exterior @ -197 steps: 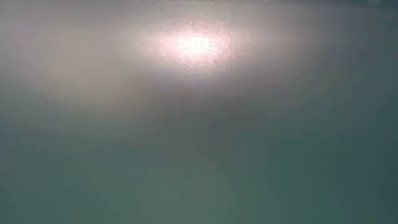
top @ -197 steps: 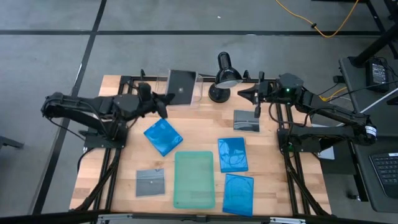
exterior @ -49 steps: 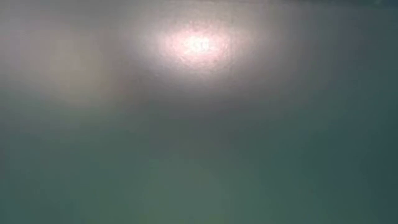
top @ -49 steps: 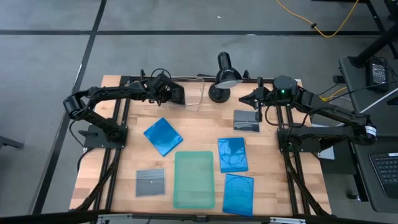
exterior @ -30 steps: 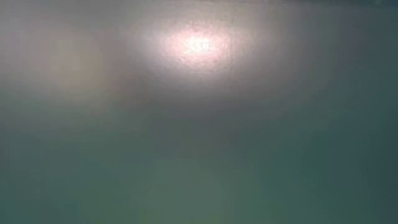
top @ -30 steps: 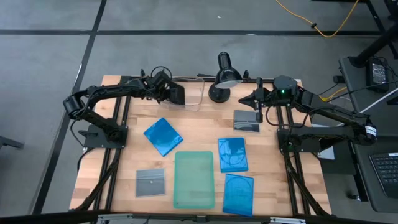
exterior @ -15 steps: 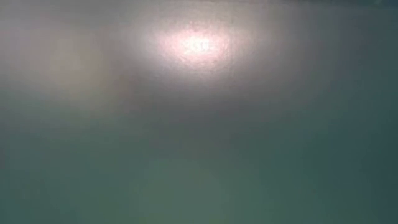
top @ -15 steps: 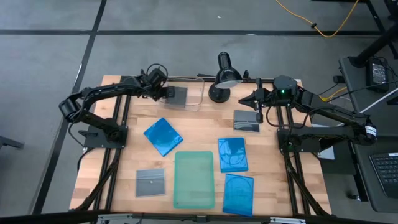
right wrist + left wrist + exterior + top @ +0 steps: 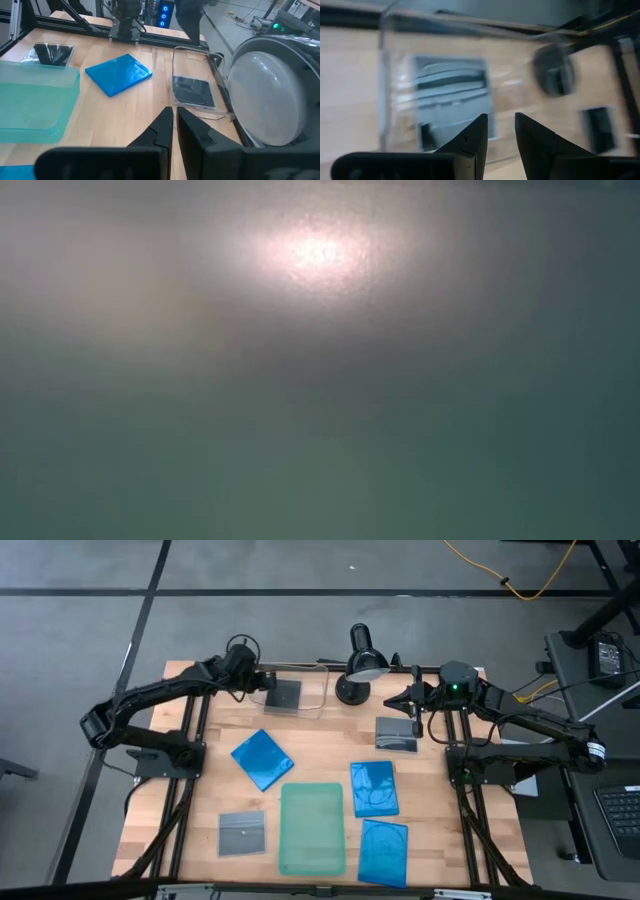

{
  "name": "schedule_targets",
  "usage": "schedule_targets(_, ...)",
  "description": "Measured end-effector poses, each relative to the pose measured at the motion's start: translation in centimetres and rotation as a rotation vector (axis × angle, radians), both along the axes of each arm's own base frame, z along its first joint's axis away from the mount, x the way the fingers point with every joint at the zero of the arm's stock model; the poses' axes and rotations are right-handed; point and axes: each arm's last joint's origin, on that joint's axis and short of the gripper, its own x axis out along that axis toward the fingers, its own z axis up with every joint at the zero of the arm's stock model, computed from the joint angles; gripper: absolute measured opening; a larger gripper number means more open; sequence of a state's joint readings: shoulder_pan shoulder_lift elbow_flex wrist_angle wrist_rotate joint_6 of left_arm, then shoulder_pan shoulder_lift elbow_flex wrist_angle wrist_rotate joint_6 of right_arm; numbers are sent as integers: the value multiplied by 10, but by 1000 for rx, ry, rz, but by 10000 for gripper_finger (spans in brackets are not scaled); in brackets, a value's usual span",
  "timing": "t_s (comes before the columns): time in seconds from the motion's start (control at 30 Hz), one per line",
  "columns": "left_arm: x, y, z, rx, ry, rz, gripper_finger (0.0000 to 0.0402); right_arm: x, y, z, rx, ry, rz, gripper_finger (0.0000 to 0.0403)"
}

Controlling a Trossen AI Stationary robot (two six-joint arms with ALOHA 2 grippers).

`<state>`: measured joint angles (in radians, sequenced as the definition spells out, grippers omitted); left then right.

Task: Pick & place jewel cases by type
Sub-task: Put the middle left blue CD case into the green bin

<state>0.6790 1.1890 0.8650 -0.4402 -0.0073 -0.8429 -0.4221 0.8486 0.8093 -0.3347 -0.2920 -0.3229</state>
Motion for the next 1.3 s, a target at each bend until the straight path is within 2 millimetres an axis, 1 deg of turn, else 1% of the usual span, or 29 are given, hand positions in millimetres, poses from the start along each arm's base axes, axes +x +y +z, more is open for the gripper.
schedule_targets(0.13,-4,-18,22,50,-108,-34,90,0,0,0,-1,0,-1,29)
schedule_targets(0.33,-16,-53,50,110,-244,-89,90,0,0,0,1,5,-1,29)
schedule_targets(0.5,-23,-84,66,154,-326,-110,90,-1,1,-6,24,57,-2,29)
schedule_targets(0.6,-25,-100,69,161,-342,-131,90,-3,1,-8,42,86,-3,29)
schedule_targets(0.7,-25,-116,66,137,-319,-168,90,-3,2,-10,47,98,1,29)
schedule_targets(0.83,-25,-139,58,79,-252,-217,90,1,5,-10,47,98,27,29)
schedule_targets(0.93,-29,-155,50,41,-196,-207,90,9,10,-13,76,105,52,29)
schedule_targets(1.0,-32,-165,46,23,-196,-177,90,14,13,-16,102,119,66,29)
schedule_targets(1.13,-40,-184,28,-33,-193,-98,90,31,18,-28,160,176,95,29)
schedule_targets(1.3,-44,-205,-6,-145,-170,-39,90,59,20,-43,162,188,134,29)
